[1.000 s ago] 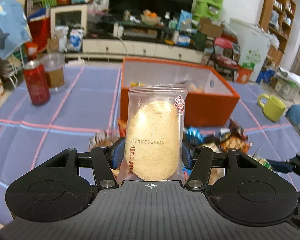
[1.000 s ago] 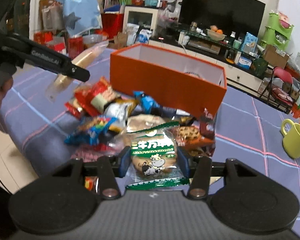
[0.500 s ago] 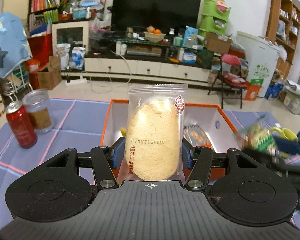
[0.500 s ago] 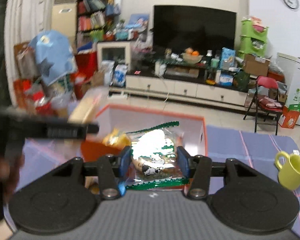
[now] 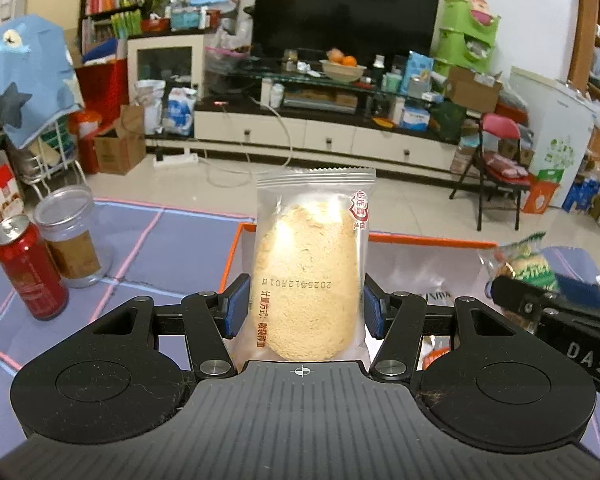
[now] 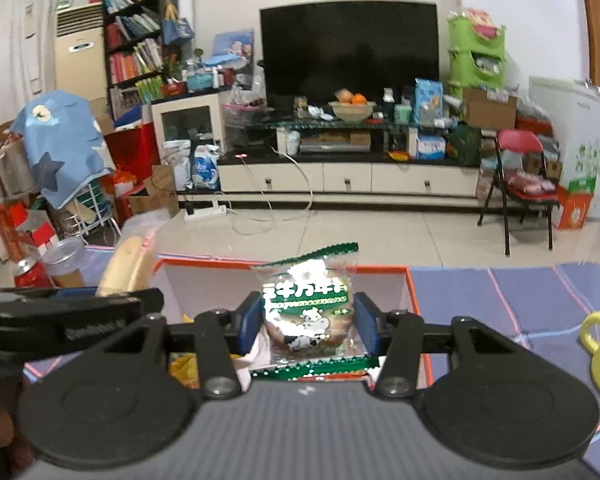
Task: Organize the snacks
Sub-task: 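Lift both snacks over the orange box and open both tools to release them, then grasp the red-labelled date bag with the right tool while the left grasps the blue cookie pack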
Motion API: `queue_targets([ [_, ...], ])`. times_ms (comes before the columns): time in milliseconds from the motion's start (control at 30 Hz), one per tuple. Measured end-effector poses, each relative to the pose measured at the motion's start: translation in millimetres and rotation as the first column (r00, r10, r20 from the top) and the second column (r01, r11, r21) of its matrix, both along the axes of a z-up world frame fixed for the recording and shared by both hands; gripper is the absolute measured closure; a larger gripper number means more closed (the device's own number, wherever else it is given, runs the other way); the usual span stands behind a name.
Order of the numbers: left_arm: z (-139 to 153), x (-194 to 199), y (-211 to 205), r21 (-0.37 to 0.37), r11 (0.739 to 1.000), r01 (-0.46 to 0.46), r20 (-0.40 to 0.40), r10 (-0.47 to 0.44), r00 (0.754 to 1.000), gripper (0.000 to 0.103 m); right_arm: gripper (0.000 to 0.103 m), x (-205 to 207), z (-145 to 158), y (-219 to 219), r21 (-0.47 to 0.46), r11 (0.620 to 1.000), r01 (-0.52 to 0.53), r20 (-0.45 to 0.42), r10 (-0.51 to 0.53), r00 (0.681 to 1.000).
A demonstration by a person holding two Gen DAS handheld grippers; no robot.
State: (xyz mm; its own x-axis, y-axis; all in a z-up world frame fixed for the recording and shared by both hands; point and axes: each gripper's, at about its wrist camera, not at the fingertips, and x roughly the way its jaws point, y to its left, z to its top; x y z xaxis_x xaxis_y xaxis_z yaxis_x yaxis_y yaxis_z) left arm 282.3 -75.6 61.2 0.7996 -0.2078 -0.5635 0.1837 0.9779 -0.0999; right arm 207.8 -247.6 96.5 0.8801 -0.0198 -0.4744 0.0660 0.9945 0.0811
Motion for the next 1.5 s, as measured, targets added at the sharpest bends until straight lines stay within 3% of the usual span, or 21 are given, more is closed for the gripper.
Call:
queue_targets([
  [167,-13.3,7.7,-9.4,0.016,0.999,0.033,-0.034,-0.033,0.999,0.073,0.051,14.8,-15.3,-7.4,0.024,0.999,0.030,-0.043,-0.029,0.999],
  [267,-25.6,7.7,-15.7,0.036,0.999,0.033,-0.054,-0.031,0.998,0.046,0.050,19.7,-29.2,-8.7,0.028,0.999,0.018,-0.087,-0.015,0.996],
  [300,-27.5,7.0,-17.3,0.034,0.999,0.037,-0.055,-0.036,0.998,0.042,0.049,19.8,-32.1,-8.5,0.031,0.999,0.017,-0.097,-0.014,0.995],
  [467,-14.1,-3.7,-14.4,0.010,0.999,0.048,-0.020,-0.048,0.999,0.040,0.044,4.2,-21.8,-12.9,0.022,0.999,0.023,-0.041,-0.023,0.999],
  [667,28.4,-35.0,12.4,-0.028,0.999,0.039,0.067,-0.037,0.997,0.035,0.038,-31.9,1.6,-34.7,-0.001,1.000,0.025,0.035,-0.024,0.999],
  [833,53.0,-81.0,33.9,-0.031,0.999,0.036,0.131,-0.032,0.991,0.024,0.035,-69.7,19.1,-50.8,-0.044,0.999,0.033,0.088,-0.029,0.996],
  [967,45.5,-117.0,49.9,-0.025,0.999,0.043,0.110,-0.040,0.993,0.024,0.034,-97.6,10.0,-64.1,-0.087,0.996,0.015,0.051,-0.011,0.999],
  [1100,16.5,-152.0,68.8,0.028,0.998,0.054,0.064,-0.056,0.996,0.024,0.034,-139.6,-12.6,-74.7,0.055,0.998,0.010,-0.032,-0.008,0.999],
  [1200,-12.9,-168.7,82.5,0.042,0.998,0.053,-0.015,-0.052,0.999,0.025,0.033,-180.4,-29.0,-45.2,0.087,0.991,-0.100,-0.066,0.106,0.992],
  [1300,-30.1,-175.7,88.7,0.032,0.997,0.074,-0.072,-0.072,0.995,0.025,0.029,-216.1,-53.9,17.3,0.009,0.973,-0.230,-0.099,0.230,0.968],
  [1367,-34.4,-180.1,89.2,0.027,0.997,0.078,-0.082,-0.076,0.994,0.025,0.029,-227.4,-71.6,51.3,0.004,0.959,-0.285,-0.140,0.283,0.949],
  [1500,-40.5,-186.4,93.4,-0.007,1.000,0.022,-0.093,-0.023,0.995,0.021,0.028,-239.8,-96.7,103.4,-0.076,0.945,-0.319,-0.176,0.303,0.937],
])
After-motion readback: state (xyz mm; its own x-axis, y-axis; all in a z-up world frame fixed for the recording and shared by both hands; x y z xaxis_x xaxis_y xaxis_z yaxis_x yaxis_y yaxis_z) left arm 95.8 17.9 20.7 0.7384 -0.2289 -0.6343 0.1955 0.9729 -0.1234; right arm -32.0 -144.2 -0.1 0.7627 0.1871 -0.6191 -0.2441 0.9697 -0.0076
